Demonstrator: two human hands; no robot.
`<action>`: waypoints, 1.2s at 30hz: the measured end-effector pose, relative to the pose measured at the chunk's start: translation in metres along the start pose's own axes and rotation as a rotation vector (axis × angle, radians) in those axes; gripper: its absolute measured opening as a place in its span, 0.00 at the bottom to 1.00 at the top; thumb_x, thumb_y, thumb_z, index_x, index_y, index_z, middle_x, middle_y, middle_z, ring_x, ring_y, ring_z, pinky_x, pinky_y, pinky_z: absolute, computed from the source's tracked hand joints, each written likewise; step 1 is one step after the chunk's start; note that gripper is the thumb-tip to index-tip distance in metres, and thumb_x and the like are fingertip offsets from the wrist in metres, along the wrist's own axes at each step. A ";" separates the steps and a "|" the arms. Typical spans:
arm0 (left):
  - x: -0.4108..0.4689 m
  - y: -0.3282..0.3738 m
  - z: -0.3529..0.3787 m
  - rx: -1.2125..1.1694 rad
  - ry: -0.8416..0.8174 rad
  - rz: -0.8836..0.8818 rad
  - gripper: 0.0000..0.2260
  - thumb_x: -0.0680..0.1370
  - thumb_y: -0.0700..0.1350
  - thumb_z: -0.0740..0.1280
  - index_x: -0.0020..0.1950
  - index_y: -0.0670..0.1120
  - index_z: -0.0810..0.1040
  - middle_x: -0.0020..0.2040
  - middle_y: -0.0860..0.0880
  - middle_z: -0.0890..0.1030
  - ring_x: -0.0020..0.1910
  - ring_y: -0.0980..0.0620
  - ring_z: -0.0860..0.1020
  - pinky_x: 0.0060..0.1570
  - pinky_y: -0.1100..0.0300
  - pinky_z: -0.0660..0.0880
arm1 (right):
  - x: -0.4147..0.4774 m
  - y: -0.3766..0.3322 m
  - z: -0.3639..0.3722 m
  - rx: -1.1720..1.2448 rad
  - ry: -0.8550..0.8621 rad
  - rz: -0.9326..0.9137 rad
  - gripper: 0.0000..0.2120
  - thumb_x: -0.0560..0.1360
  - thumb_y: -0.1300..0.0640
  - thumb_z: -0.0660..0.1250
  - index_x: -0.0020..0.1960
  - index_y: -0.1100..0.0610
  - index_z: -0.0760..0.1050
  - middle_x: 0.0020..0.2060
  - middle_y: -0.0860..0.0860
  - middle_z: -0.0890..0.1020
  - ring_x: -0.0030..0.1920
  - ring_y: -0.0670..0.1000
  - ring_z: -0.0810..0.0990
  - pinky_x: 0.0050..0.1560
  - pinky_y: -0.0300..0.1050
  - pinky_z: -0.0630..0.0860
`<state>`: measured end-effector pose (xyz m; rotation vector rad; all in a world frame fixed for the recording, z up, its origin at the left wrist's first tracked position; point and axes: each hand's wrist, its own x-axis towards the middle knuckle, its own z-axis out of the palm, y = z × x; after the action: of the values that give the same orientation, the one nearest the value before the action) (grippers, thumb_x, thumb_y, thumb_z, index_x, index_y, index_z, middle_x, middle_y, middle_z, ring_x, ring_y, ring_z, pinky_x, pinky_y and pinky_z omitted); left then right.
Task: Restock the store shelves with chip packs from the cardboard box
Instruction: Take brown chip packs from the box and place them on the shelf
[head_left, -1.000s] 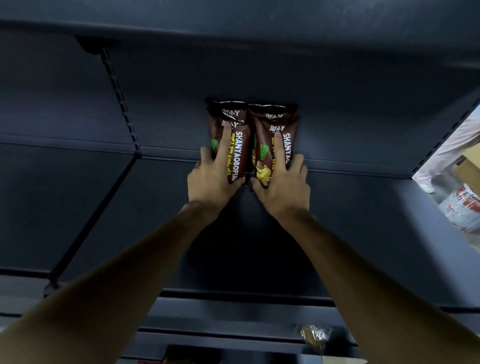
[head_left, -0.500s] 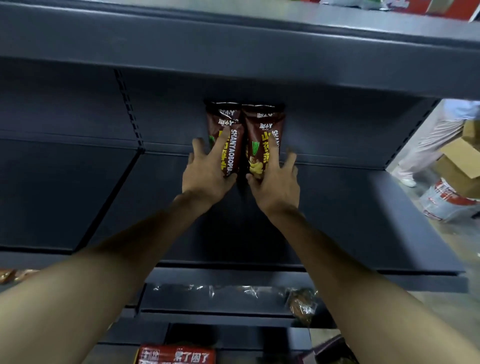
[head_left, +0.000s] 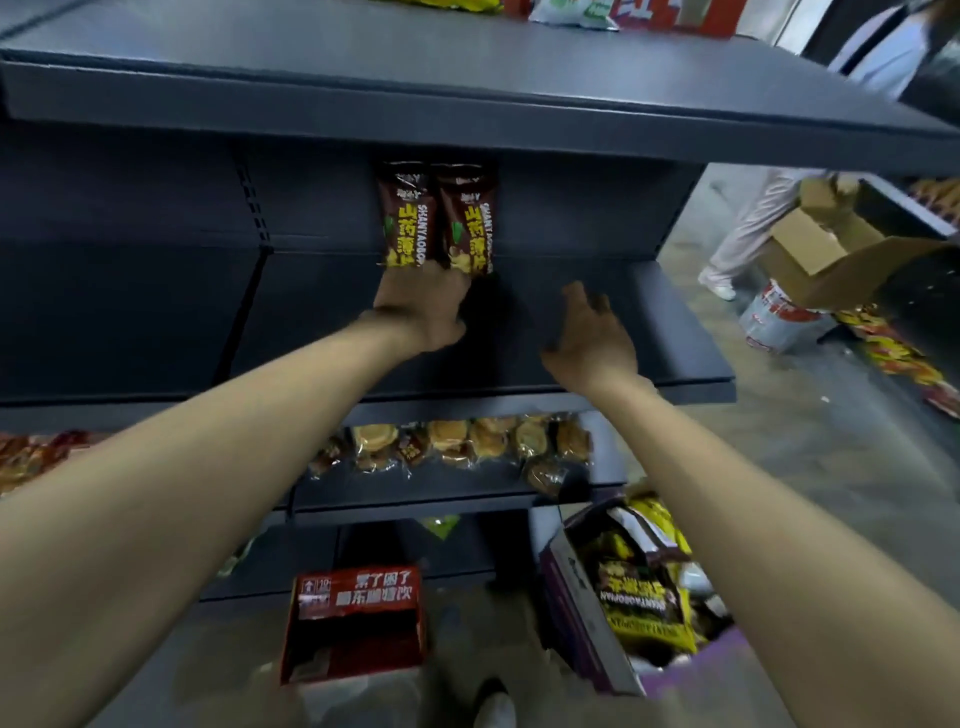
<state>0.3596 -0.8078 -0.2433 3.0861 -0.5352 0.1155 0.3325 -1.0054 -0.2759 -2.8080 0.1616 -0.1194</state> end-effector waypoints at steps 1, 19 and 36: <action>-0.002 0.012 -0.002 -0.005 -0.009 0.026 0.15 0.76 0.50 0.67 0.60 0.47 0.76 0.56 0.43 0.79 0.53 0.41 0.78 0.42 0.56 0.69 | -0.010 0.009 -0.005 -0.004 0.011 0.003 0.30 0.73 0.56 0.68 0.71 0.52 0.58 0.65 0.58 0.68 0.61 0.64 0.73 0.46 0.50 0.71; -0.020 0.268 0.101 -0.064 -0.249 0.473 0.11 0.75 0.49 0.65 0.54 0.46 0.77 0.53 0.42 0.80 0.49 0.40 0.78 0.40 0.55 0.72 | -0.165 0.250 0.003 0.040 -0.102 0.467 0.21 0.72 0.58 0.70 0.61 0.59 0.67 0.56 0.60 0.76 0.56 0.63 0.76 0.48 0.50 0.72; -0.060 0.366 0.267 -0.186 -0.693 0.259 0.18 0.73 0.48 0.69 0.63 0.50 0.76 0.58 0.48 0.79 0.56 0.44 0.78 0.49 0.53 0.76 | -0.203 0.428 0.088 0.201 -0.454 0.725 0.23 0.72 0.56 0.70 0.64 0.61 0.69 0.60 0.61 0.76 0.63 0.62 0.74 0.60 0.51 0.72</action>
<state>0.1992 -1.1372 -0.5159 2.7872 -0.8864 -0.9666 0.0989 -1.3549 -0.5103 -2.3288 0.9616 0.6191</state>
